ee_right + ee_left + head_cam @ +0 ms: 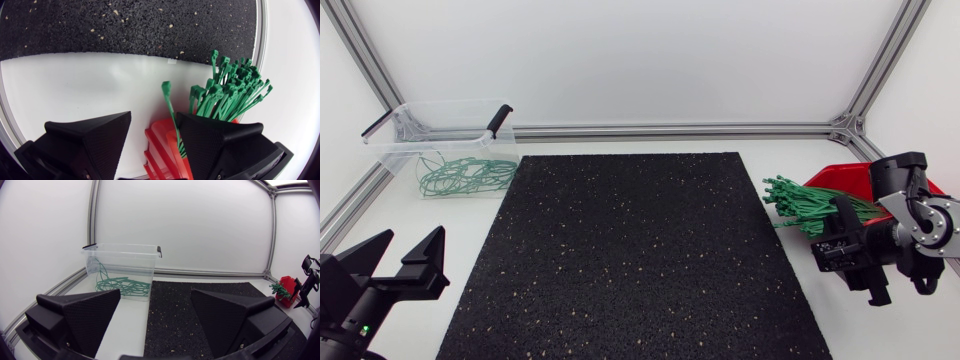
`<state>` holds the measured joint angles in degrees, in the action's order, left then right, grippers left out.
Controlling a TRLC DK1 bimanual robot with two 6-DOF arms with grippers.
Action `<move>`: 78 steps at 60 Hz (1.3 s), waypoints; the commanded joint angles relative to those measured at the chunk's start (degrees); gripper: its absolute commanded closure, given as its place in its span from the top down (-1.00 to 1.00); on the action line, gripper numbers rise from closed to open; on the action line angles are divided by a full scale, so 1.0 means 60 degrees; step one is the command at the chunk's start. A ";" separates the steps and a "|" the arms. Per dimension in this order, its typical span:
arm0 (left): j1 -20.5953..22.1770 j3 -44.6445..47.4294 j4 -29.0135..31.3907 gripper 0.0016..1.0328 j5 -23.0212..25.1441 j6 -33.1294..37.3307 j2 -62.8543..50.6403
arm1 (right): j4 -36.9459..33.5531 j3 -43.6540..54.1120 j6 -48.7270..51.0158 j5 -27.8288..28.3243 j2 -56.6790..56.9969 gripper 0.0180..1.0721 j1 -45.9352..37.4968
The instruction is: Take a green cable tie from the red box, thread the tail through the head to close it, then place it in the transparent bin on the left.
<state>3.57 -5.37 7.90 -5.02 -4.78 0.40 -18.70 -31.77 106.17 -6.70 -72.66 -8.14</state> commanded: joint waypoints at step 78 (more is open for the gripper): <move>0.0049 0.0338 0.0573 0.91 -0.0116 -0.0185 0.0064 | 0.1666 0.1237 0.0762 -0.0275 0.0509 -0.53 0.0537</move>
<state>3.57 -5.37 7.88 -5.04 -4.78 0.40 -9.47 -26.00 108.53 -7.81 -68.69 -5.56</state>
